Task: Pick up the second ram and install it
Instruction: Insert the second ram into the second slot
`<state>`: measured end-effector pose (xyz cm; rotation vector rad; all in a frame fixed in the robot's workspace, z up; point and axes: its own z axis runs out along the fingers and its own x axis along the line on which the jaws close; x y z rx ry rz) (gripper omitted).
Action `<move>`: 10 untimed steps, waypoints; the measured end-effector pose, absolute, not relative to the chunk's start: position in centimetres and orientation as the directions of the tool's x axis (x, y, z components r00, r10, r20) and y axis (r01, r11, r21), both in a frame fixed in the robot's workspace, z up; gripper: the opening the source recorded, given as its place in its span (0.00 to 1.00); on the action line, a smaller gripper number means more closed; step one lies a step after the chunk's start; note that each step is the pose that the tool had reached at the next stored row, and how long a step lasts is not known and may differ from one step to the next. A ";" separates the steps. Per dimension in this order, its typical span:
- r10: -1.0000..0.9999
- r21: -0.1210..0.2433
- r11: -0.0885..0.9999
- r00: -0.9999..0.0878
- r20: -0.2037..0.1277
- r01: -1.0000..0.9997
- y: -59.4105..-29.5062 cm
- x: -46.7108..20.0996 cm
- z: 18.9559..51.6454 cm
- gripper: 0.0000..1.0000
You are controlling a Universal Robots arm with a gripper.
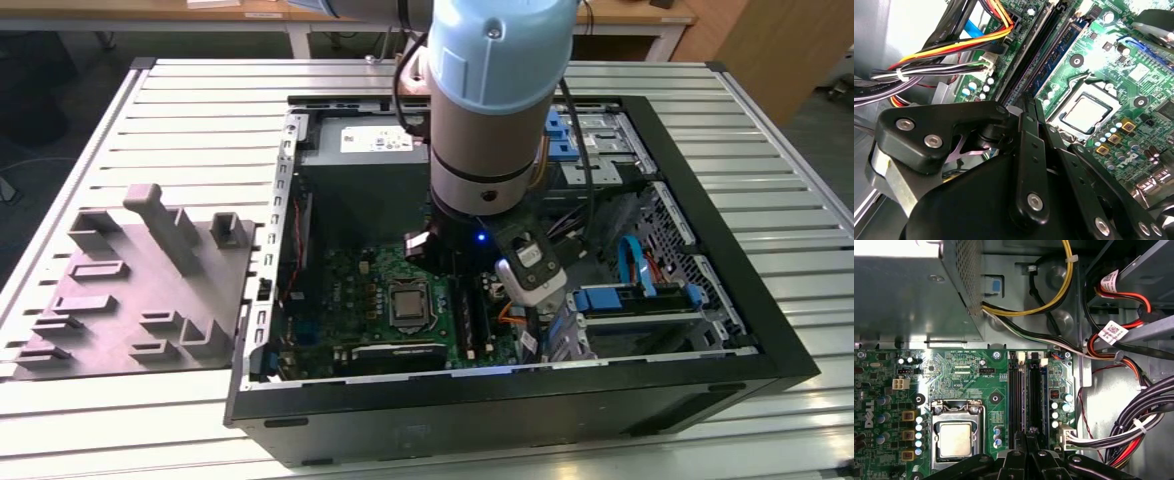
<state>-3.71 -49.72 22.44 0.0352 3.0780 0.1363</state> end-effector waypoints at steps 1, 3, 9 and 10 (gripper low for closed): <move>0.023 0.089 0.996 -0.998 -0.059 0.018 -49.7 -3.7 22.4 0.12; 0.020 0.089 0.996 -0.998 -0.059 0.015 -49.7 -3.7 22.4 0.12; 0.018 0.089 0.996 -0.998 -0.059 0.012 -49.7 -3.8 22.3 0.12; 0.018 0.089 0.996 -0.998 -0.059 0.012 -49.7 -3.8 22.3 0.12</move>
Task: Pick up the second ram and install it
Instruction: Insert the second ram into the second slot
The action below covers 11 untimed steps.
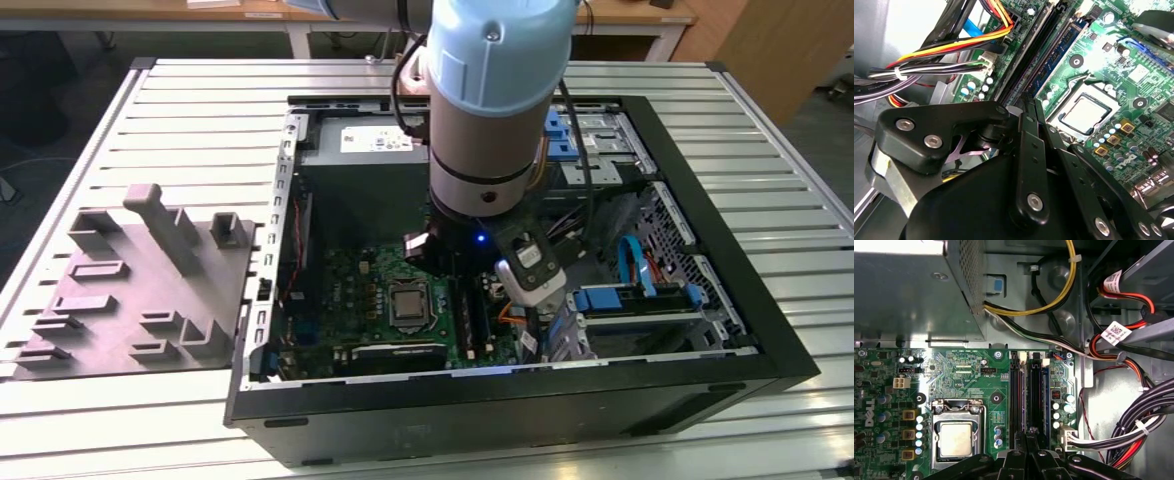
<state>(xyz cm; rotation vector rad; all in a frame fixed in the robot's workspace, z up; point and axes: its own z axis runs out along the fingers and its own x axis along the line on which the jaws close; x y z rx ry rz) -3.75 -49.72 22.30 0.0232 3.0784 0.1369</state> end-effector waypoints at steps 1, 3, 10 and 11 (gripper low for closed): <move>0.018 0.089 0.996 -0.998 -0.059 0.012 -49.7 -3.8 22.3 0.12; 0.018 0.089 0.996 -0.998 -0.059 0.012 -49.7 -3.8 22.3 0.12; 0.018 0.089 0.996 -0.998 -0.059 0.012 -49.7 -3.8 22.2 0.12; 0.018 0.089 0.996 -0.998 -0.059 0.012 -49.7 -3.8 22.2 0.12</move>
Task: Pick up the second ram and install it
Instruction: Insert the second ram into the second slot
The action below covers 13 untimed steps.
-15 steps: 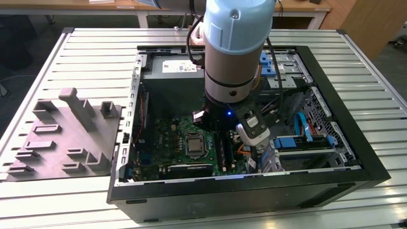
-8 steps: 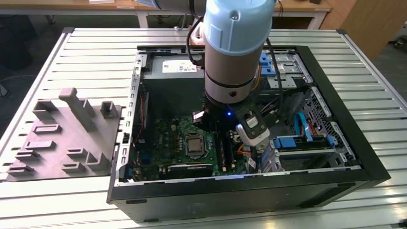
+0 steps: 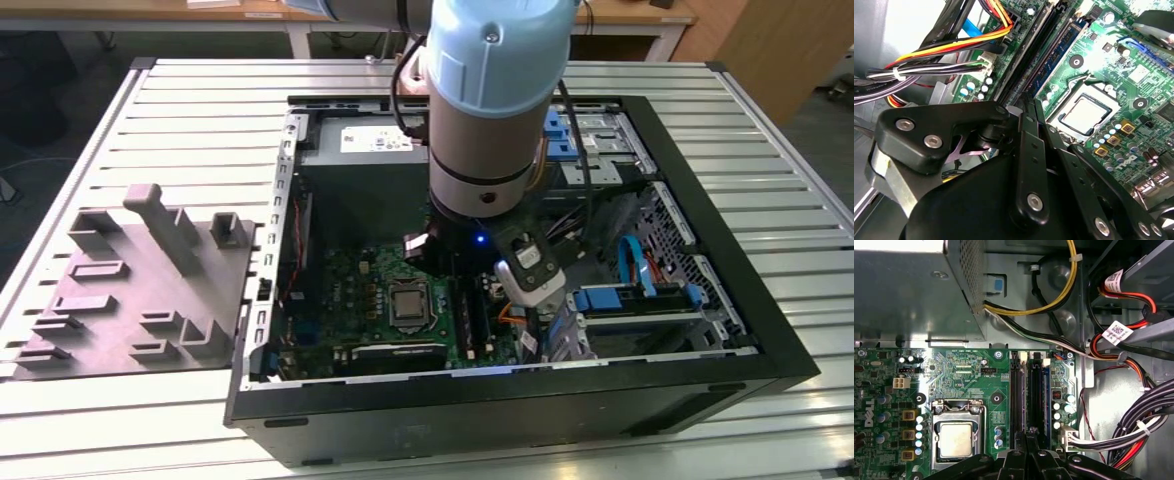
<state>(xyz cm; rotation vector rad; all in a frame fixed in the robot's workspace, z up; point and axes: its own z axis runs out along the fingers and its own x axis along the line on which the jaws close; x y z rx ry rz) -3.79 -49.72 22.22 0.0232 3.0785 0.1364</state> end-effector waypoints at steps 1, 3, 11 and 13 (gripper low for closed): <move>0.018 0.089 0.996 -0.998 -0.059 0.012 -49.7 -3.8 22.2 0.12; 0.018 0.089 0.996 -0.998 -0.059 0.012 -49.7 -3.8 22.1 0.12; 0.018 0.089 0.996 -0.998 -0.059 0.012 -49.7 -3.8 22.0 0.12; 0.018 0.089 0.996 -0.998 -0.059 0.012 -49.7 -3.8 21.8 0.12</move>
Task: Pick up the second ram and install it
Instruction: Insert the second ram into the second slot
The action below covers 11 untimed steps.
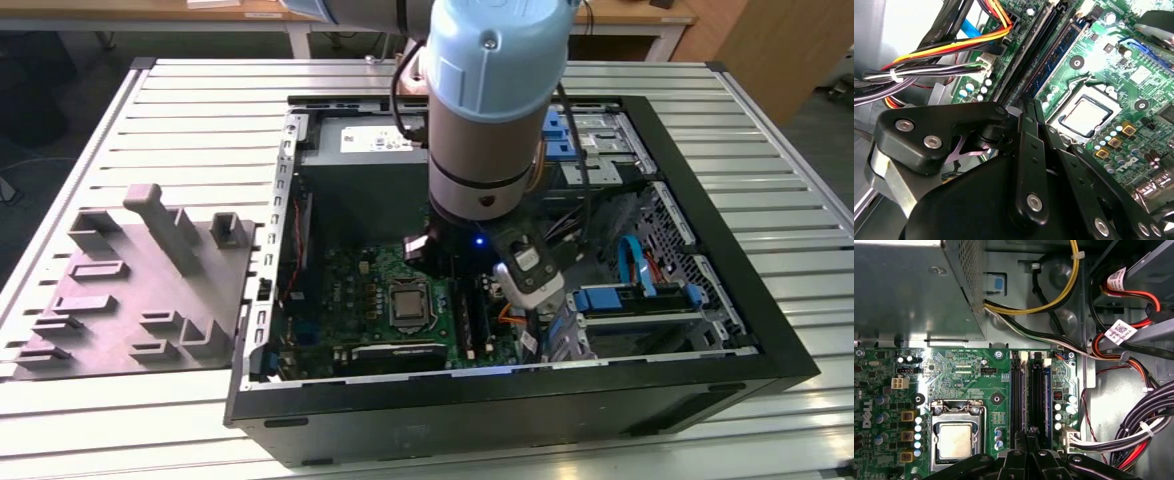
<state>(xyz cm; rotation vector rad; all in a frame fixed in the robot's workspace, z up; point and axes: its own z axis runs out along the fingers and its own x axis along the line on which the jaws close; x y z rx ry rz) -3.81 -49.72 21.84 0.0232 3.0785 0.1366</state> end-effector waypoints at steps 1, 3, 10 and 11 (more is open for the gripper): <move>0.018 0.089 0.996 -0.998 -0.059 0.012 -49.7 -3.8 21.8 0.12; 0.018 0.089 0.996 -0.998 -0.059 0.012 -49.7 -3.8 21.7 0.12; 0.018 0.089 0.996 -0.998 -0.059 0.012 -49.7 -3.8 21.5 0.12; 0.018 0.089 0.996 -0.998 -0.059 0.012 -49.7 -3.8 21.4 0.12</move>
